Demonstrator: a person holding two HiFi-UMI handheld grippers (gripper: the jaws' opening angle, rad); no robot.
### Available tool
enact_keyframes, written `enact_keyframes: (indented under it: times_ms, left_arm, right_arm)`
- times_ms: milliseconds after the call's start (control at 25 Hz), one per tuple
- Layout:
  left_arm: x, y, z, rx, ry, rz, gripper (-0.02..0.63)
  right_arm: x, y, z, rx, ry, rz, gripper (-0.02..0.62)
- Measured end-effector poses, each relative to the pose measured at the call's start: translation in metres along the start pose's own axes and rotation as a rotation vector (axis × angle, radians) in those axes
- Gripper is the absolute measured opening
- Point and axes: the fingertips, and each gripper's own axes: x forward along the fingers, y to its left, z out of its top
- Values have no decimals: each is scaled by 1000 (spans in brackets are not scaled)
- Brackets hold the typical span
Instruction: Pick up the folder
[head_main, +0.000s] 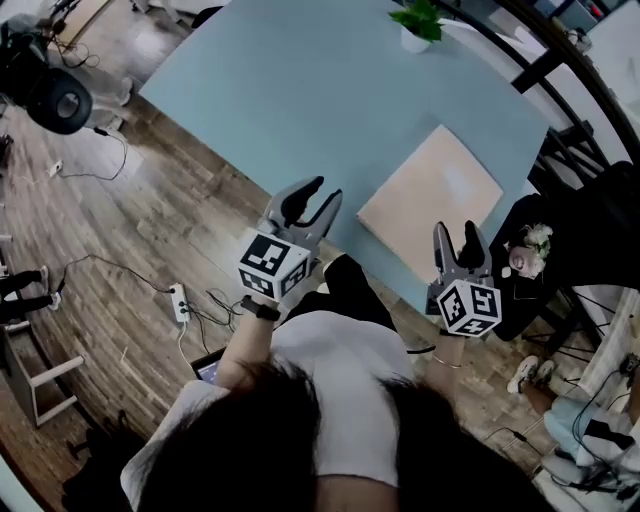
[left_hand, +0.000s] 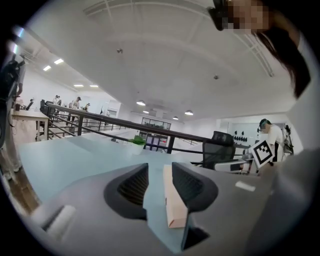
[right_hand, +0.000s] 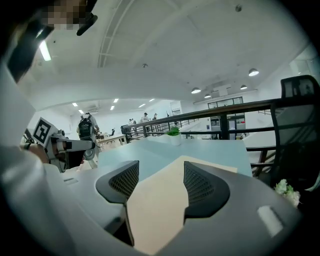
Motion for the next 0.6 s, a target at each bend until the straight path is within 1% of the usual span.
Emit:
enact_keyframes:
  times_ms: [280,480,600]
  left_arm:
    - [94,9,30,22,34,-144,161]
    - [148,-6,41,33,55,-243,163]
    - [172,-13,44,39,69,-293,163]
  right_arm:
    - [38,-44,17,76,5,-104,284]
    - [38,-82,23,119,-3,-194,293]
    - [34,-99,24,136,-5,-245,295]
